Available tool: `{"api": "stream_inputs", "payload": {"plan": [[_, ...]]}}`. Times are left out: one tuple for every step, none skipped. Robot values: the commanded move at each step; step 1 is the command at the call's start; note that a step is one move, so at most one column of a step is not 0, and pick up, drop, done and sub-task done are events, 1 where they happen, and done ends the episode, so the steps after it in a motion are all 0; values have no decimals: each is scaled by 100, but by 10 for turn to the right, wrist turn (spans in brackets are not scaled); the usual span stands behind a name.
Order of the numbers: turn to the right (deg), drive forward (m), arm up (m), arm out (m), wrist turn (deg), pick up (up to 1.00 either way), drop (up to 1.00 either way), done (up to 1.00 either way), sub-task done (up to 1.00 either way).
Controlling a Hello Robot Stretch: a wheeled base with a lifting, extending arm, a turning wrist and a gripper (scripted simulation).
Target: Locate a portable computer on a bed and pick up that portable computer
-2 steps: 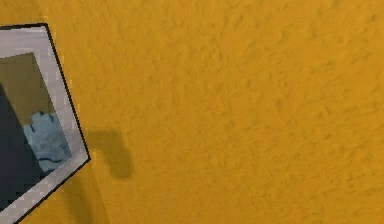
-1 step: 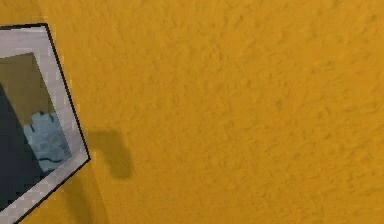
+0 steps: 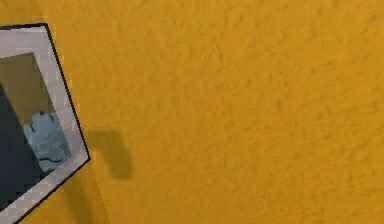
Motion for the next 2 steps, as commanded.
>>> {"api": "stream_inputs", "payload": {"plan": [[0, 0, -30, 0, 0, 0, 0, 0, 0], [0, 0, 0, 0, 0, 100, 0, 0, 0]]}}
